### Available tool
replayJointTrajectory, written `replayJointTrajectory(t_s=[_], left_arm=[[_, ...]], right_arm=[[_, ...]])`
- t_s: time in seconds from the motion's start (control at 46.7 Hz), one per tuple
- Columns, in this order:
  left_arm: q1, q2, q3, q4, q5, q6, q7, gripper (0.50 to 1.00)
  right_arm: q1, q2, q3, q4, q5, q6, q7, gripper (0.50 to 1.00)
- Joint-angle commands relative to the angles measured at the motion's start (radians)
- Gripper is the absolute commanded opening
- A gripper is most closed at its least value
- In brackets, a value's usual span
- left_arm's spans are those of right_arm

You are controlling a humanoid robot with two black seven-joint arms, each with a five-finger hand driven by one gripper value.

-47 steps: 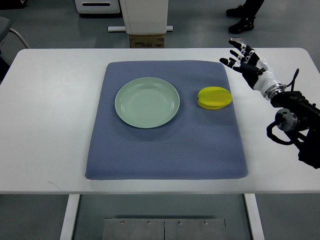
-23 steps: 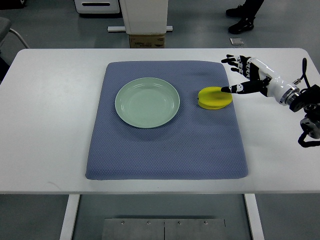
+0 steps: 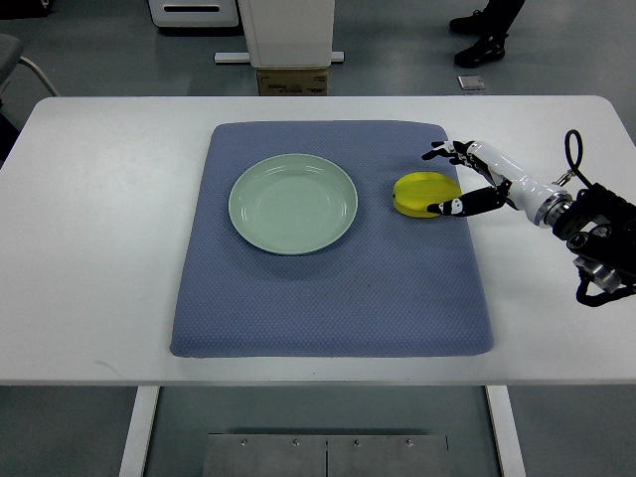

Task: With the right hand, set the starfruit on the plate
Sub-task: 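Reach the open right hand toward the yellow starfruit beside the plate, then close the right hand fingers around the starfruit and lift it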

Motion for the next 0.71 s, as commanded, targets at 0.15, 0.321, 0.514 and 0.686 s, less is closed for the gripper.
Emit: replayJointTrajectory(t_s=[0.15,0.321,0.514,0.686], left_arm=[[0.0,0.0,0.0,0.0,0.0,0.0,0.0,1.0],[0.0,0.0,0.0,-0.001,0.0,0.0,0.0,1.0],[0.0,0.0,0.0,-0.001,0.0,0.0,0.0,1.0],[0.0,0.0,0.001,-0.001,0.0,0.0,0.0,1.0]], right_arm=[[-0.001,0.003,-0.027,-0.001,0.0,0.001,-0.001,0.916],[-0.001,0.031,-0.057,-0.016,0.0,0.0,-0.001,0.914],[0.0,0.052,-0.057,-0.044,0.0,-0.002,-0.003,0.899],[-0.003,0.074,-0.058,-0.074,0.0,-0.002,-0.003,0.82]])
